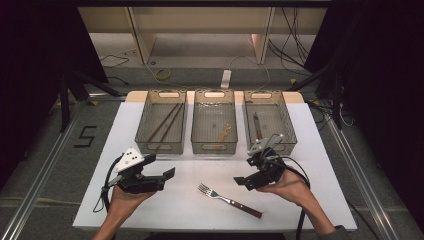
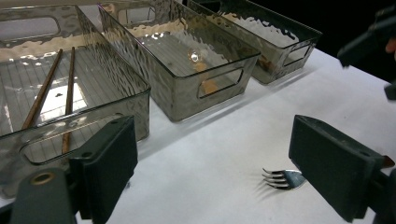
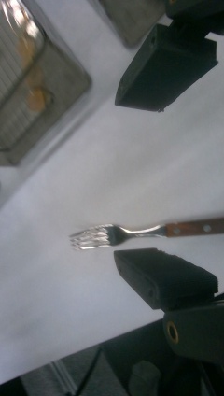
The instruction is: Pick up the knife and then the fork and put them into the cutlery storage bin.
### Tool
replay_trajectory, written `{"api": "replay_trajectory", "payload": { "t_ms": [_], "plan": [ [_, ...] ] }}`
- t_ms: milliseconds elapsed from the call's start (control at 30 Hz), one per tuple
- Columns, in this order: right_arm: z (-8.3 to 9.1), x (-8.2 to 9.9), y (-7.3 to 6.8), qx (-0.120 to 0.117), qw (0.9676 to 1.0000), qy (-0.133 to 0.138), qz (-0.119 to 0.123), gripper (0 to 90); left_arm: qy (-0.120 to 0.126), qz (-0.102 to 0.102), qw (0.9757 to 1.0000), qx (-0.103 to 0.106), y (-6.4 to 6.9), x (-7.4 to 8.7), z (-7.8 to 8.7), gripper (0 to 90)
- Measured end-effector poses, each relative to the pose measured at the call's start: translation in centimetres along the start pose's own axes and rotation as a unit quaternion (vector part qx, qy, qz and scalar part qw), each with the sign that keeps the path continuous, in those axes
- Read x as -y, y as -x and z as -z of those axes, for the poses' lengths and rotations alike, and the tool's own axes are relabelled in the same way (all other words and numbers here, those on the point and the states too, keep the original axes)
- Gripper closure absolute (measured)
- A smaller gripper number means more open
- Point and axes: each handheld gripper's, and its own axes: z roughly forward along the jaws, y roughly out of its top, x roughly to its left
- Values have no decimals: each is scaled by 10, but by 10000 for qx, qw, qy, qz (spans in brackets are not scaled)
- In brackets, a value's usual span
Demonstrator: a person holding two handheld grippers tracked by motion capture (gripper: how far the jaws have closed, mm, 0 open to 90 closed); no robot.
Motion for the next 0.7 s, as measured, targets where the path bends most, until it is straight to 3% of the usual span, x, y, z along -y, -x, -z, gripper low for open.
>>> {"api": "replay_trajectory", "payload": {
  "t_ms": [167,467,700],
  "plan": [
    [-16,4,-12,30,9989,-435,184,249,1,-12,10000,2,0,0,0,150],
    [-31,18,-24,-25,9954,-900,339,294,-9,-19,10000,-8,0,0,0,150],
    [-43,25,-30,-80,9922,-1174,411,386,-15,-28,10000,-10,1,0,0,150]
  ]
}}
